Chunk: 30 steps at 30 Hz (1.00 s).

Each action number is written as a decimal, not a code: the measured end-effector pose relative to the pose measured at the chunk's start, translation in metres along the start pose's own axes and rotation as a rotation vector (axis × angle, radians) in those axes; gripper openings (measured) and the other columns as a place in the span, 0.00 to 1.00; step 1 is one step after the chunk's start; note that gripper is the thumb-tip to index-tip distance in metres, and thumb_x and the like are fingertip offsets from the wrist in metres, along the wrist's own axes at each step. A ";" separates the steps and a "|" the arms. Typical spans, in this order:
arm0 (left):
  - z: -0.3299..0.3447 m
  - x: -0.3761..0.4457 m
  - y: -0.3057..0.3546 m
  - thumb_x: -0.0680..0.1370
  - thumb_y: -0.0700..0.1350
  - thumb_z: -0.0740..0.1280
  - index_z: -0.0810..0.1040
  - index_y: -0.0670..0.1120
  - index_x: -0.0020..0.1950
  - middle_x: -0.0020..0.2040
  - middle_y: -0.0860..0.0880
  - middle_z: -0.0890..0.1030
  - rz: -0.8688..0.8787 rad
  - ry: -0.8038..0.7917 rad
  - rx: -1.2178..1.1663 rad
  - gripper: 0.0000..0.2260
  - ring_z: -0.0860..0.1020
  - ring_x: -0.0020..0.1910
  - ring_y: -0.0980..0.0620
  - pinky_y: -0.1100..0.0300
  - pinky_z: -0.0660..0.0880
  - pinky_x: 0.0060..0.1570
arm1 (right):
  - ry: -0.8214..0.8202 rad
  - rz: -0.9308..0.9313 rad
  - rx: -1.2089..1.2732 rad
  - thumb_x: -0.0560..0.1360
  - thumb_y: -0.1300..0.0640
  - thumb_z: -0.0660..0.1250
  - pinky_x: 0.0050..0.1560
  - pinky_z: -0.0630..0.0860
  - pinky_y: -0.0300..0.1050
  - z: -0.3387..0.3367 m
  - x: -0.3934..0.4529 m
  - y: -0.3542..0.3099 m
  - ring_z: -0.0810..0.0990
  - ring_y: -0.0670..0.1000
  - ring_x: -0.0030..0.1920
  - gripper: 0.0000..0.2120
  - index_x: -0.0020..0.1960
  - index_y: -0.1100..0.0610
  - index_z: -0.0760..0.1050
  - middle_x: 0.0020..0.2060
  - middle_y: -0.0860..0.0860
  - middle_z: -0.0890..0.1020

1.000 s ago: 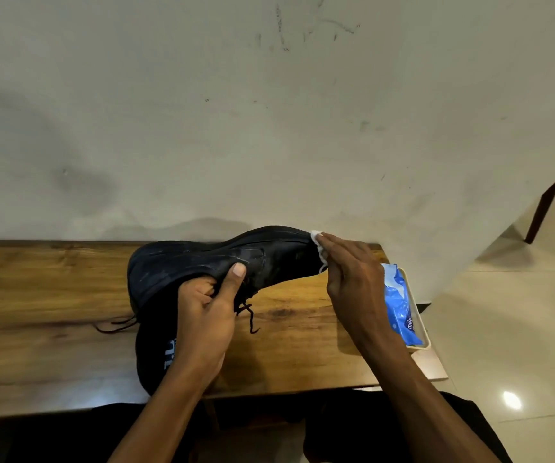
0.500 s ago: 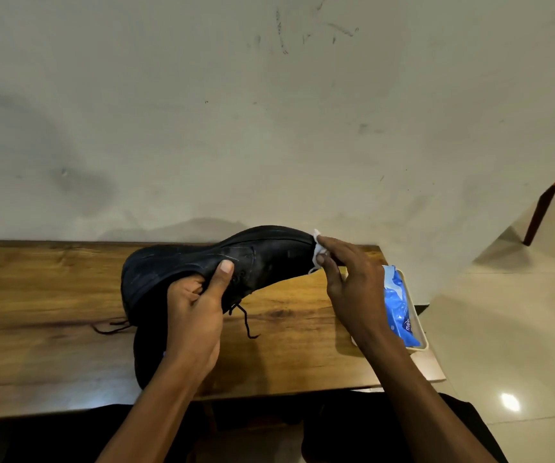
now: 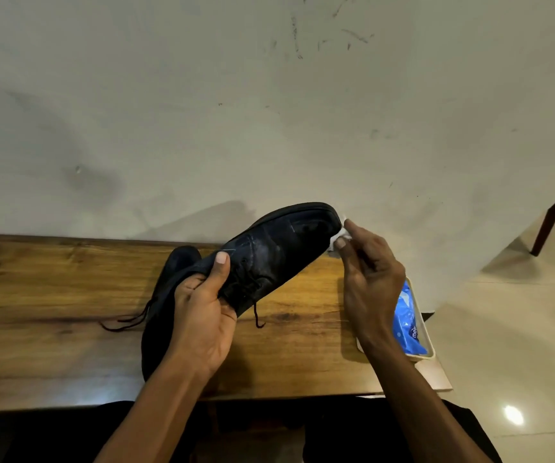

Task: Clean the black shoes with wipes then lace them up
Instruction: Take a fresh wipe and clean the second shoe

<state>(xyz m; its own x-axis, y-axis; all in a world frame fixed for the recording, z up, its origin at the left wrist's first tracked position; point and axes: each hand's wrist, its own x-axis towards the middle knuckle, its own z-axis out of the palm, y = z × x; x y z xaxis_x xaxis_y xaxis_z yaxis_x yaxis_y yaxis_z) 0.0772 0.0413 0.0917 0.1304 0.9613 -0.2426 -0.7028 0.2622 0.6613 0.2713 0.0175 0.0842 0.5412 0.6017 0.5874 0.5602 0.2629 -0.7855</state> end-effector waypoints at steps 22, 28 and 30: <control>0.008 -0.012 -0.013 0.78 0.42 0.65 0.78 0.36 0.60 0.58 0.39 0.83 -0.122 -0.099 -0.015 0.14 0.82 0.59 0.44 0.48 0.77 0.60 | -0.127 -0.506 -0.497 0.76 0.67 0.66 0.56 0.73 0.41 0.005 0.029 0.027 0.80 0.59 0.51 0.11 0.55 0.63 0.84 0.51 0.58 0.84; 0.013 -0.013 -0.018 0.81 0.46 0.62 0.77 0.36 0.62 0.58 0.38 0.83 -0.156 -0.087 -0.009 0.16 0.82 0.58 0.43 0.51 0.80 0.58 | -0.277 -0.322 -0.247 0.77 0.68 0.69 0.56 0.77 0.42 0.033 -0.018 -0.008 0.81 0.50 0.54 0.10 0.57 0.61 0.82 0.53 0.53 0.84; 0.013 -0.015 -0.017 0.83 0.49 0.59 0.77 0.37 0.64 0.59 0.38 0.83 -0.171 -0.094 0.006 0.18 0.81 0.60 0.43 0.50 0.78 0.60 | -0.267 -0.262 -0.084 0.78 0.68 0.69 0.55 0.79 0.42 0.035 -0.029 -0.018 0.82 0.46 0.54 0.08 0.55 0.61 0.82 0.51 0.51 0.84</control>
<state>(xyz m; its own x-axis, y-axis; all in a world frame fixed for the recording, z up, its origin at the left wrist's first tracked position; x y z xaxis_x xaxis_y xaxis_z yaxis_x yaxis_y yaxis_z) 0.0963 0.0238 0.0927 0.3127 0.9062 -0.2847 -0.6609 0.4228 0.6200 0.2236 0.0221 0.0749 0.1967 0.7003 0.6862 0.7133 0.3779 -0.5902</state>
